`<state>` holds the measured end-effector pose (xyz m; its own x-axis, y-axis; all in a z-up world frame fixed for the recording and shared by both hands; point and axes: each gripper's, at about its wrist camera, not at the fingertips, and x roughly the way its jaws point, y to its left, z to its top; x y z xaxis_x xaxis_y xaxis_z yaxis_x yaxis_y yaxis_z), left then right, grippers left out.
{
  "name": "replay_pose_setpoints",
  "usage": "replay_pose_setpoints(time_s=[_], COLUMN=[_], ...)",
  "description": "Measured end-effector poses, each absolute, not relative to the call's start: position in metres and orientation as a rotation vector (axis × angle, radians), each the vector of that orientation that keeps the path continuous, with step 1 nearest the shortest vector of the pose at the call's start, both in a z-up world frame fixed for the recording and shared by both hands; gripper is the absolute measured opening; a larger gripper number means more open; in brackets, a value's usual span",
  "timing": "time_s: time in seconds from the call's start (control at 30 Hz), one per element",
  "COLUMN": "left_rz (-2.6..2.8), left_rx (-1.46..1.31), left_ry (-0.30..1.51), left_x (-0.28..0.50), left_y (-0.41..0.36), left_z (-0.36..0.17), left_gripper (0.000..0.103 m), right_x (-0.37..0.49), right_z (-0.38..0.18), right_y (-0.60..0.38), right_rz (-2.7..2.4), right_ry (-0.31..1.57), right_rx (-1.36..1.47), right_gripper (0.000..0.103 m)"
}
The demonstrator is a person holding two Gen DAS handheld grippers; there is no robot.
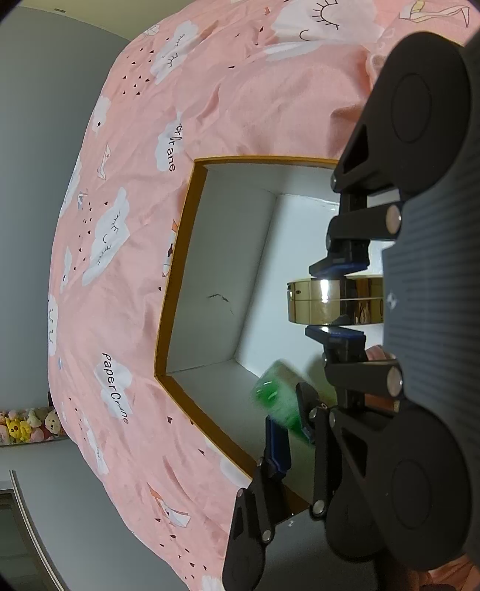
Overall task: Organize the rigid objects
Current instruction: 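Lower both held items into the orange box and open both grippers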
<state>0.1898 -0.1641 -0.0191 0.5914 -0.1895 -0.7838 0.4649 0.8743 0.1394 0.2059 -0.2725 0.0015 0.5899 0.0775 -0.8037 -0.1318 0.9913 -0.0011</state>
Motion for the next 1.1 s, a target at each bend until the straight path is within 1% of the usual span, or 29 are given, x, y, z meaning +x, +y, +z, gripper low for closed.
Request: replay_pose_setpoints(time_s=[0.1, 0.13, 0.2, 0.27, 0.3, 0.33, 0.4, 0.5, 0.6, 0.7, 0.87, 1.1], left_rz=[-0.385, -0.386, -0.395, -0.397, -0.396, -0.401, -0.393, -0.408, -0.378, -0.366, -0.346, -0.36], left_rx=[0.336, 0.323, 0.289, 0.227, 0.195, 0.151, 0.063, -0.038, -0.102, -0.194, -0.26, -0.309], left_ry=[0.86, 0.856, 0.848, 0.836, 0.83, 0.822, 0.806, 0.766, 0.746, 0.764, 0.806, 0.852], left_x=[0.191, 0.191, 0.191, 0.191, 0.192, 0.192, 0.192, 0.189, 0.189, 0.195, 0.2, 0.199], left_y=[-0.16, -0.158, -0.152, -0.143, -0.138, -0.131, -0.116, -0.098, -0.081, -0.062, -0.042, -0.036], left_z=[-0.017, -0.015, -0.011, -0.005, -0.002, 0.002, 0.01, 0.022, 0.029, 0.03, 0.019, 0.004], left_gripper=[0.036, 0.039, 0.04, 0.045, 0.045, 0.049, 0.049, 0.054, 0.054, 0.055, 0.055, 0.053], right_x=[0.207, 0.207, 0.207, 0.207, 0.207, 0.207, 0.208, 0.211, 0.216, 0.22, 0.227, 0.235], right_z=[0.001, 0.0, 0.0, 0.001, 0.002, 0.003, 0.003, 0.002, 0.0, -0.004, -0.009, -0.021], right_y=[-0.272, -0.272, -0.271, -0.27, -0.27, -0.268, -0.264, -0.257, -0.25, -0.243, -0.232, -0.221], right_rz=[0.129, 0.13, 0.13, 0.13, 0.131, 0.134, 0.14, 0.149, 0.153, 0.16, 0.157, 0.145], right_ry=[0.935, 0.936, 0.936, 0.932, 0.929, 0.926, 0.923, 0.923, 0.93, 0.943, 0.954, 0.993], right_rx=[-0.064, -0.065, -0.065, -0.069, -0.07, -0.072, -0.076, -0.086, -0.086, -0.083, -0.093, -0.14], right_gripper=[0.026, 0.026, 0.026, 0.026, 0.026, 0.026, 0.026, 0.026, 0.027, 0.027, 0.027, 0.027])
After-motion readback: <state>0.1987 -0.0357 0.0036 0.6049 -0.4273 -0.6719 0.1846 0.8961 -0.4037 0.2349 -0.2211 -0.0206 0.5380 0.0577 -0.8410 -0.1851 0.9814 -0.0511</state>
